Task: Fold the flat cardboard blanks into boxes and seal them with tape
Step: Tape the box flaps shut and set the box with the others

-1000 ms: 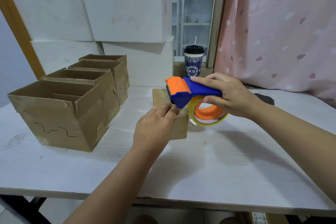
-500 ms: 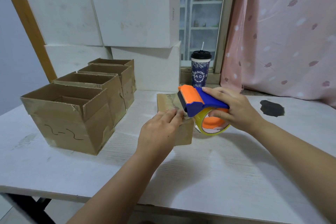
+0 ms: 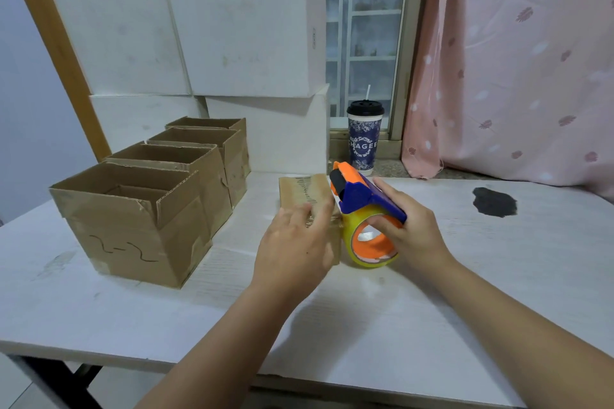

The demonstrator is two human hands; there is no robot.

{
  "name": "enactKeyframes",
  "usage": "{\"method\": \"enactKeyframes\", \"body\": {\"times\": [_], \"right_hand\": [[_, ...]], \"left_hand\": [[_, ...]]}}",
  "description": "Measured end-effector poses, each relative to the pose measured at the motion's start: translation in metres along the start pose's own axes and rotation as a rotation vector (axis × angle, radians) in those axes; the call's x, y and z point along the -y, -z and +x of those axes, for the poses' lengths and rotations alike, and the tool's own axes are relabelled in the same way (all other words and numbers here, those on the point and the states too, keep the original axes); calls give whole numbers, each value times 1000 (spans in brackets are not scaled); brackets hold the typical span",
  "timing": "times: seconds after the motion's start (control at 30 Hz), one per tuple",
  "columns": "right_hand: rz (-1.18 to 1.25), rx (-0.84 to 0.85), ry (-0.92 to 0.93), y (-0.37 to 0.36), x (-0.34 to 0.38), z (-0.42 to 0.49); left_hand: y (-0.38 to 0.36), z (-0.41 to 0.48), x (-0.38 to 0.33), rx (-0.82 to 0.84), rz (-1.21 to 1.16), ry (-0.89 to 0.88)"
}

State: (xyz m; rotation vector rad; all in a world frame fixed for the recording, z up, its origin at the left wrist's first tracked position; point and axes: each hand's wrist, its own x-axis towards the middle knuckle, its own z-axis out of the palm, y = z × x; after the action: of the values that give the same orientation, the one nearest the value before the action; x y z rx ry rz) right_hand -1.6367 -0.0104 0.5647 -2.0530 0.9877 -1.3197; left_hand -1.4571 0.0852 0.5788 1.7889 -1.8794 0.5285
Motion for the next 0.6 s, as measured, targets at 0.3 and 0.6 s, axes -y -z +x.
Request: {"method": "enactKeyframes", "body": {"times": [0.3,0.6], "right_hand": [[84,90,13,-11,20,-20],[-143,257,105,13,29,-15]], "left_hand": [[1,-1,1,-112,-103,71],[0,-3,4,-288,-45,-22]]}}
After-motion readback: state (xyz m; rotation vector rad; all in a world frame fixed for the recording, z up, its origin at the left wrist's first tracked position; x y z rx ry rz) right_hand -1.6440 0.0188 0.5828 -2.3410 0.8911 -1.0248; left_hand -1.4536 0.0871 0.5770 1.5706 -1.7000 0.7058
